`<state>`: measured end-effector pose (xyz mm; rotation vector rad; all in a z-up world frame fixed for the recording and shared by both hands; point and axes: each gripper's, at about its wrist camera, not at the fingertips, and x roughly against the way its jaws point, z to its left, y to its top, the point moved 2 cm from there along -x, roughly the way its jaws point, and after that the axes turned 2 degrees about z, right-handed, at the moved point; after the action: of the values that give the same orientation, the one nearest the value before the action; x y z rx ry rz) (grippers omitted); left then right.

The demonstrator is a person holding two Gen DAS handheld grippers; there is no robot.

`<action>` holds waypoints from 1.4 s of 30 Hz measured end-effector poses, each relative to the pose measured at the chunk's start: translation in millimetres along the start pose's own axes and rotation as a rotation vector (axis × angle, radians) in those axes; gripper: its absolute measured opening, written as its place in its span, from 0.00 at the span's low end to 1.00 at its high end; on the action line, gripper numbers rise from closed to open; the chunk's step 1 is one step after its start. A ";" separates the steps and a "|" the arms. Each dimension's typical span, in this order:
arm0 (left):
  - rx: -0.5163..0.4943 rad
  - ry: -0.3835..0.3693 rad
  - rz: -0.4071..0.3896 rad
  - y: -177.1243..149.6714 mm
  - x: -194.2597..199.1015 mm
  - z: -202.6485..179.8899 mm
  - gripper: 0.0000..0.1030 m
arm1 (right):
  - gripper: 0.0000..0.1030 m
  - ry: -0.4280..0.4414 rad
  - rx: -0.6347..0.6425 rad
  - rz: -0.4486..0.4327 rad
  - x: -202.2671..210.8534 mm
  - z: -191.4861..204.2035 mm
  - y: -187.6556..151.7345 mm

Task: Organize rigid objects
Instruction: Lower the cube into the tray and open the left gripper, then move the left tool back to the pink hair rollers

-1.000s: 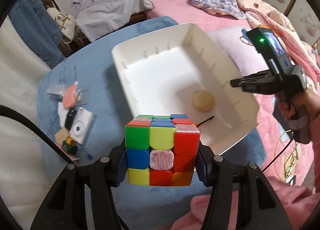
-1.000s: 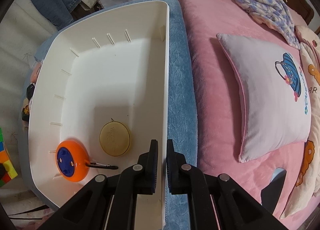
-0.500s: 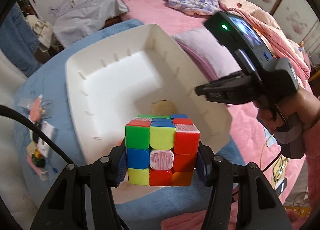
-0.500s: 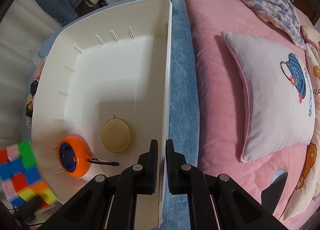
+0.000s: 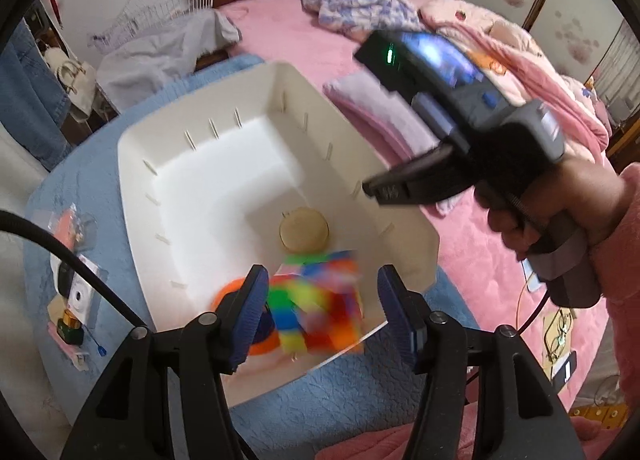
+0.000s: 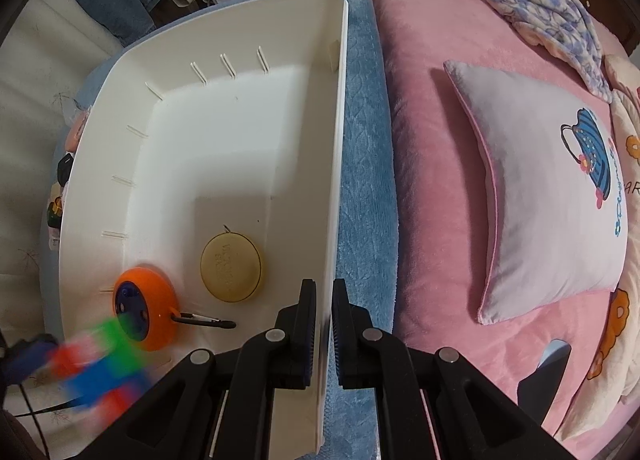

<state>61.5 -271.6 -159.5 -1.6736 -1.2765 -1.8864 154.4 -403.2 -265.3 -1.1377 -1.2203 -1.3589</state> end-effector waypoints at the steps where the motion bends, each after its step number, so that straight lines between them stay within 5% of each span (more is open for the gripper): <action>1: -0.001 0.007 -0.013 0.9 3.0 0.7 0.65 | 0.08 0.000 0.001 0.002 -0.4 0.1 -0.1; 13: 0.175 0.113 -0.036 -6.5 18.5 55.1 0.72 | 0.07 -0.028 0.012 0.001 -3.5 0.6 -4.0; 30: 0.761 0.248 -0.012 -109.6 34.1 251.7 0.72 | 0.07 -0.113 -0.068 0.068 -14.1 5.9 -1.3; 42: 1.009 0.286 0.058 -156.2 8.6 353.2 0.72 | 0.07 -0.177 -0.110 0.121 -18.5 8.5 2.6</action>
<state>168.3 90.0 -243.8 -0.8540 -1.6123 -1.0439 159.4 -393.7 -282.7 -1.4112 -1.1922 -1.2676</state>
